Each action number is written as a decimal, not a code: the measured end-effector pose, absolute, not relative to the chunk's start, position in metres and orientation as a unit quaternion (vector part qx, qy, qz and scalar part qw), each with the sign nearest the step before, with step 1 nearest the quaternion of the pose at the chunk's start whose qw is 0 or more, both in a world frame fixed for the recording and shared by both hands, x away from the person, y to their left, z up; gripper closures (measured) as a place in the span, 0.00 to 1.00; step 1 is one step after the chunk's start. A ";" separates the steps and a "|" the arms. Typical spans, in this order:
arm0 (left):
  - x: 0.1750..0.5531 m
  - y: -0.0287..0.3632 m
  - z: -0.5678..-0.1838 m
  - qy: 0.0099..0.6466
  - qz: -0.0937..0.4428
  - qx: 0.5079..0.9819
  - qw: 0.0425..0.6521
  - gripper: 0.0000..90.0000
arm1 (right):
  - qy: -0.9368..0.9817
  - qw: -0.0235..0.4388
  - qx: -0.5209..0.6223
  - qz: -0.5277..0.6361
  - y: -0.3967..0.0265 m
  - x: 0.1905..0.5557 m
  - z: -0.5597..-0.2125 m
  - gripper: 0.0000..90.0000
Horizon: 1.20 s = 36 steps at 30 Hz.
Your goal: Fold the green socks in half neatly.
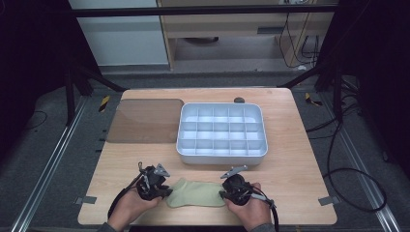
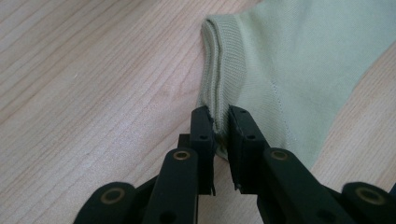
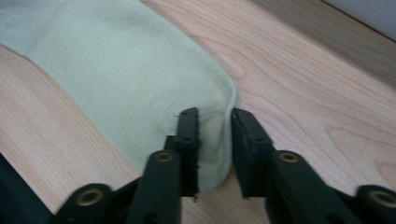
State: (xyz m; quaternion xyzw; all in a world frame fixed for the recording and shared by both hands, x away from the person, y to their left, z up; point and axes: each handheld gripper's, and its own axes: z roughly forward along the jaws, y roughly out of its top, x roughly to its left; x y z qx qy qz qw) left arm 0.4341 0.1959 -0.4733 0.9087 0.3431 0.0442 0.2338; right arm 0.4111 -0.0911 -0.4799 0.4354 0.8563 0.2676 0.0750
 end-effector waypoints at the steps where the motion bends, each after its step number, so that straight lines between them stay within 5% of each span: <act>1: 0.434 0.196 -0.473 0.343 0.044 0.909 0.234 0.90 | 0.857 0.073 0.434 0.269 -0.092 0.411 -0.480 0.89; 8: 0.435 0.200 -0.472 0.343 0.045 0.907 0.241 0.90 | 0.859 0.073 0.428 0.270 -0.093 0.411 -0.478 0.96; 36: 0.436 0.206 -0.448 0.333 0.041 0.906 0.259 0.90 | 0.847 0.069 0.434 0.299 -0.092 0.412 -0.470 0.97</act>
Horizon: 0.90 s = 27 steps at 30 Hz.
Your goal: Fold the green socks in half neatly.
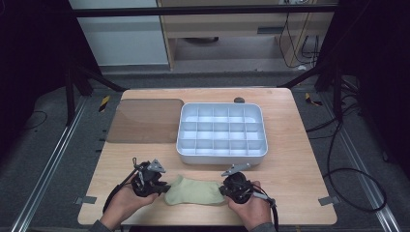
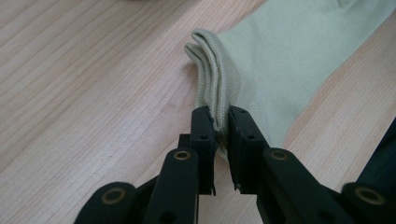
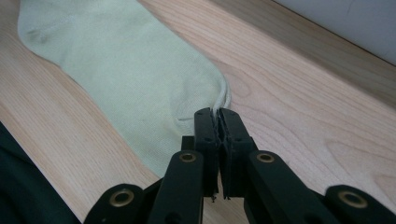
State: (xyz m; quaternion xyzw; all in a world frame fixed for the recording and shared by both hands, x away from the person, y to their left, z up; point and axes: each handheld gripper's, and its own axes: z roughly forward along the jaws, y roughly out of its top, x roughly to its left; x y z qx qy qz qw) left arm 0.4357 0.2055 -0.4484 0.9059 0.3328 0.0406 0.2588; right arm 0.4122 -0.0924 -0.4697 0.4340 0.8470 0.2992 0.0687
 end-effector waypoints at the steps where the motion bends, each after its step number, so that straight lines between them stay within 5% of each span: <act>1: 0.436 0.206 -0.448 0.333 0.041 0.906 0.259 0.90 | 0.847 0.069 0.434 0.299 -0.092 0.412 -0.470 0.97; 27: 0.436 0.208 -0.425 0.325 0.016 0.907 0.267 0.90 | 0.846 0.069 0.427 0.312 -0.071 0.415 -0.465 0.97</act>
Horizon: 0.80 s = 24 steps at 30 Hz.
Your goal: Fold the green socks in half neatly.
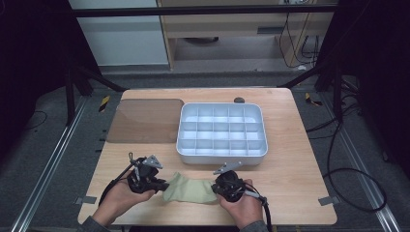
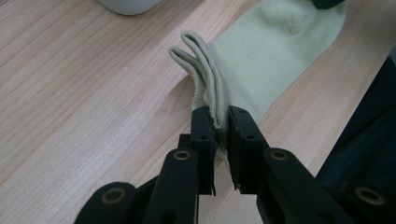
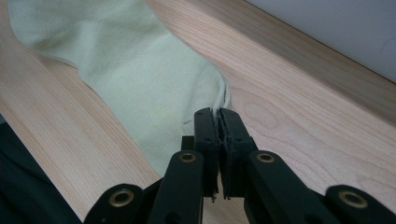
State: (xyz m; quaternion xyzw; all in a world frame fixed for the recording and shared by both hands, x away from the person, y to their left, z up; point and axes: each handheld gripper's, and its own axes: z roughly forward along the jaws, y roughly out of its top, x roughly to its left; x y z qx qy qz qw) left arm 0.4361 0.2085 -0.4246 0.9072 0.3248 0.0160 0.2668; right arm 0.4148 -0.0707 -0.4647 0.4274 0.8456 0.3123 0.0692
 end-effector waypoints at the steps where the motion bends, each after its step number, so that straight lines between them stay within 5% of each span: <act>1: 0.436 0.209 -0.424 0.325 0.014 0.907 0.268 0.90 | 0.845 0.068 0.430 0.312 -0.070 0.414 -0.464 0.97; 24: 0.429 0.181 -0.418 0.314 -0.015 0.909 0.273 0.91 | 0.842 0.060 0.428 0.323 -0.062 0.417 -0.467 0.97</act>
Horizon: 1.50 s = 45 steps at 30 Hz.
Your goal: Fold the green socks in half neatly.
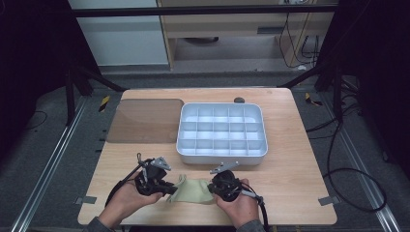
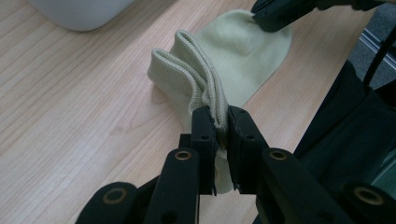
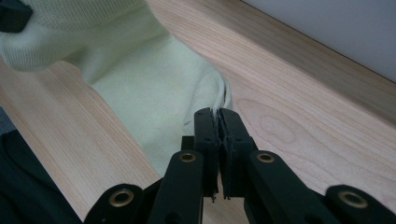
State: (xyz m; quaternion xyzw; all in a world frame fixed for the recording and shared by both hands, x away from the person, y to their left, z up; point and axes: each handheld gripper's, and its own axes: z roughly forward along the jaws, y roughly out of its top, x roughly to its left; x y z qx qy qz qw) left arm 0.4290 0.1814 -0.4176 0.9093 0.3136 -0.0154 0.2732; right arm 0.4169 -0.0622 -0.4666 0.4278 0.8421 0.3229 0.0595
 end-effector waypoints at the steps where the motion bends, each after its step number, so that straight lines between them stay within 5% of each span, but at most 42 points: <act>1: 0.429 0.179 -0.418 0.314 -0.016 0.908 0.275 0.91 | 0.843 0.059 0.425 0.325 -0.062 0.418 -0.467 0.97; 34: 0.433 0.132 -0.422 0.311 -0.008 0.906 0.288 0.91 | 0.838 0.041 0.432 0.331 -0.059 0.428 -0.477 0.96; 37: 0.435 0.132 -0.423 0.312 -0.008 0.906 0.287 0.91 | 0.833 0.049 0.433 0.340 -0.062 0.427 -0.475 0.84; 45: 0.435 0.126 -0.430 0.314 -0.012 0.906 0.282 0.91 | 0.833 0.049 0.437 0.337 -0.070 0.420 -0.472 0.73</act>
